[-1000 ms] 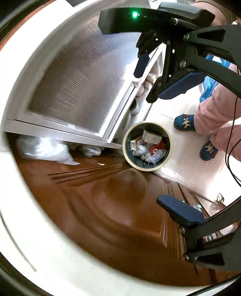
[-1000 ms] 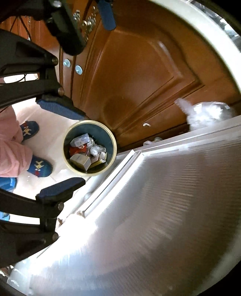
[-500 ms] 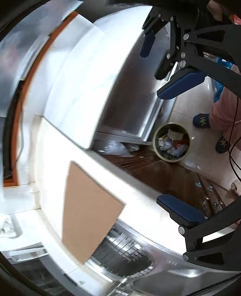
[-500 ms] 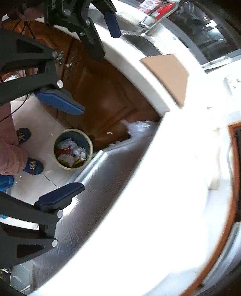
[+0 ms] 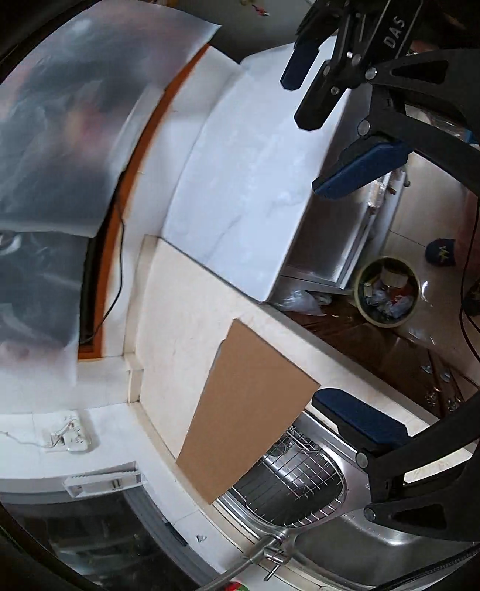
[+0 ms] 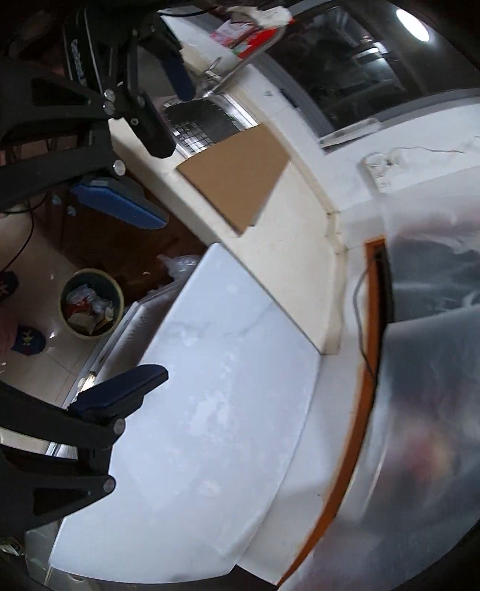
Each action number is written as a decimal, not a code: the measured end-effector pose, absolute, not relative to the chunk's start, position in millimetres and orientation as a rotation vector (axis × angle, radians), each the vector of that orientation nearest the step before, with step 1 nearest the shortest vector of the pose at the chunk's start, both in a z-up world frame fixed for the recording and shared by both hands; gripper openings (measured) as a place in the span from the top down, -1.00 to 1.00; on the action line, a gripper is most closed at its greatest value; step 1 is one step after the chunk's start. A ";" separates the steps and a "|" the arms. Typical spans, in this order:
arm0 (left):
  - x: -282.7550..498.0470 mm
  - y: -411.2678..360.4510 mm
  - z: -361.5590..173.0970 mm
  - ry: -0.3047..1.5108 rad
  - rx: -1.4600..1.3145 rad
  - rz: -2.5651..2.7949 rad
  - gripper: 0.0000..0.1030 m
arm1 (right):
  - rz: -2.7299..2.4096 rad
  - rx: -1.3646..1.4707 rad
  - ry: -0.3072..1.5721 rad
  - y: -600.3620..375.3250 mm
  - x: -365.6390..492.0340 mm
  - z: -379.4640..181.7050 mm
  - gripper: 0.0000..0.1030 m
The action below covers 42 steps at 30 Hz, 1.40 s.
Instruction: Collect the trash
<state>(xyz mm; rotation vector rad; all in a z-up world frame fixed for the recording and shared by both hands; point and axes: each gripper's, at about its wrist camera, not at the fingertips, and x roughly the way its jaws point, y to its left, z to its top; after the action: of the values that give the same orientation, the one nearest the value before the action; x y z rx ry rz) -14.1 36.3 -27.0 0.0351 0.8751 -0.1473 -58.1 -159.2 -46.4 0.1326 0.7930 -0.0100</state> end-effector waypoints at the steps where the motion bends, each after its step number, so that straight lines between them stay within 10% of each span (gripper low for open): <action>1: -14.0 35.2 -24.4 0.868 0.031 -0.143 -0.97 | -0.015 0.130 0.780 -157.6 -59.3 -44.3 -0.49; 42: -19.1 25.5 -2.1 0.807 0.053 -0.054 -0.95 | -0.024 0.097 0.681 -156.6 -62.7 -15.6 -0.49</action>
<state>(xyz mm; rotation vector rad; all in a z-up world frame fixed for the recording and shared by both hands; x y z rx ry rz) -19.1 25.5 -2.1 0.0531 0.8074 -0.0538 -62.7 -156.6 -15.6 0.0972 0.6811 -0.0239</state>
